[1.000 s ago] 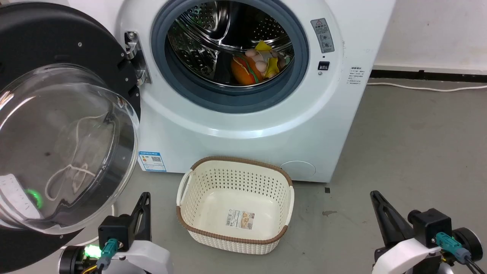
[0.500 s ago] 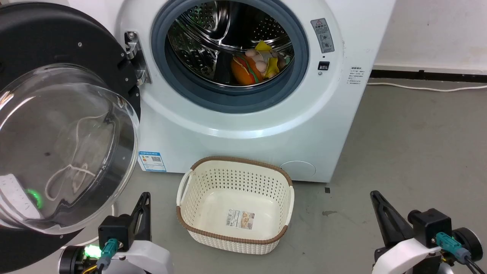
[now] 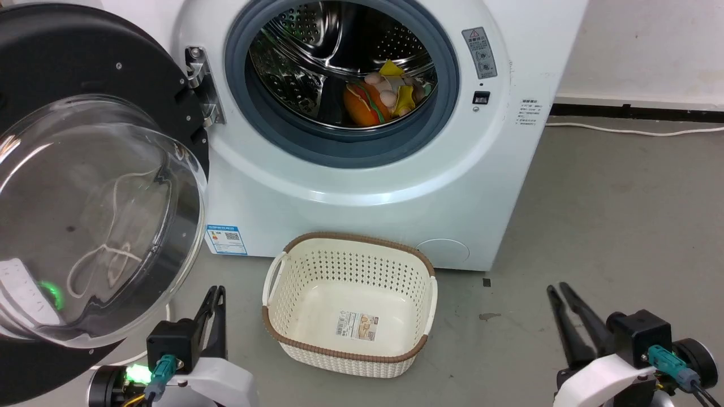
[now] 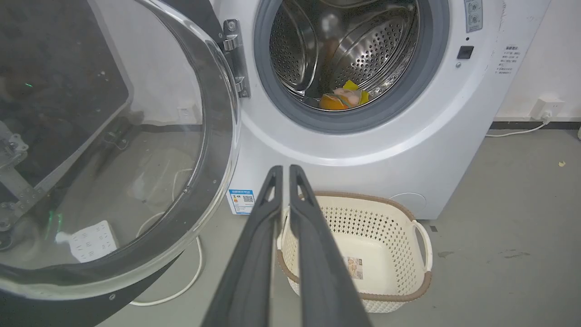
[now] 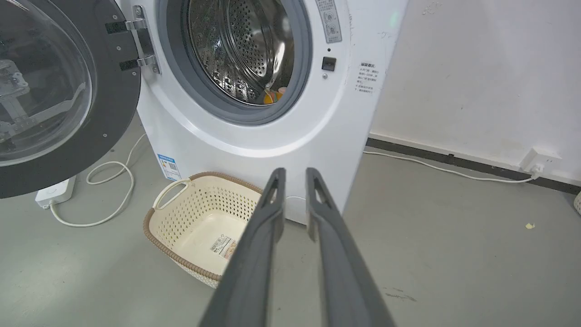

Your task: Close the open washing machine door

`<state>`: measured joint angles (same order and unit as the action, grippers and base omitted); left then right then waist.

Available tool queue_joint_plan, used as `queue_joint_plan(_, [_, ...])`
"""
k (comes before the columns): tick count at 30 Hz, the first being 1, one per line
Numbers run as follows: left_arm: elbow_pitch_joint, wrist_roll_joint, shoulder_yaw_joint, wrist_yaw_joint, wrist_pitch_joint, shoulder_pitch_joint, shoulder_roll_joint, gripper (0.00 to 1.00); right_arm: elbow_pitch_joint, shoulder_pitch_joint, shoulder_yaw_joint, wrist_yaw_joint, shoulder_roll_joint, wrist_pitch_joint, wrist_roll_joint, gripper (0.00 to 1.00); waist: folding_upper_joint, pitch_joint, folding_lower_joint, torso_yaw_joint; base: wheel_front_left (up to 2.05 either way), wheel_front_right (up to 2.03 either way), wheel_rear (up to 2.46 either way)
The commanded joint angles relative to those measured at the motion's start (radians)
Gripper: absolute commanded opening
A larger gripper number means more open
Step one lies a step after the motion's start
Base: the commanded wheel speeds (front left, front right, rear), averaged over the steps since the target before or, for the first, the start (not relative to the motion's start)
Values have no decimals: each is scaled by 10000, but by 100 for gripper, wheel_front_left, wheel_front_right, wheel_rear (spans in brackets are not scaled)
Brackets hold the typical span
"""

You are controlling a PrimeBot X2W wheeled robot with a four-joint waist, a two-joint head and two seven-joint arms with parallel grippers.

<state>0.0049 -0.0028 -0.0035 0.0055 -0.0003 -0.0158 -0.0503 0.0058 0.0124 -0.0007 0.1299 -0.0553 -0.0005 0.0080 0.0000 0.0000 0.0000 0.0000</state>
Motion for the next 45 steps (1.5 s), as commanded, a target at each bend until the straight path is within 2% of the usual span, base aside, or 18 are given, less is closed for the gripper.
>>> queue_joint_plan(1, [0, 0, -2, 0, -1, 0, 0, 100, 0, 0, 2, 0, 0, -1, 1, 100, 0, 0, 0, 0, 0, 0, 0])
queue_joint_plan(14, [-33, -20, -210, -15, -244, 66, -5, 100, 23, 44, -157, 1, 5, -244, 200, 100, 0, 8, 0, 42, 0, 0, 0])
queue_joint_plan(23, [-55, -40, -353, -39, -432, 109, -12, 100, 35, 130, -156, 1, 8, -432, 366, 100, 0, -20, 0, 304, 0, 0, 0])
queue_joint_plan(45, [-220, -83, -566, -67, -892, 80, -89, 100, 18, 218, 194, 3, 17, -891, 657, 100, 0, -94, 0, 1712, 0, 0, 0])
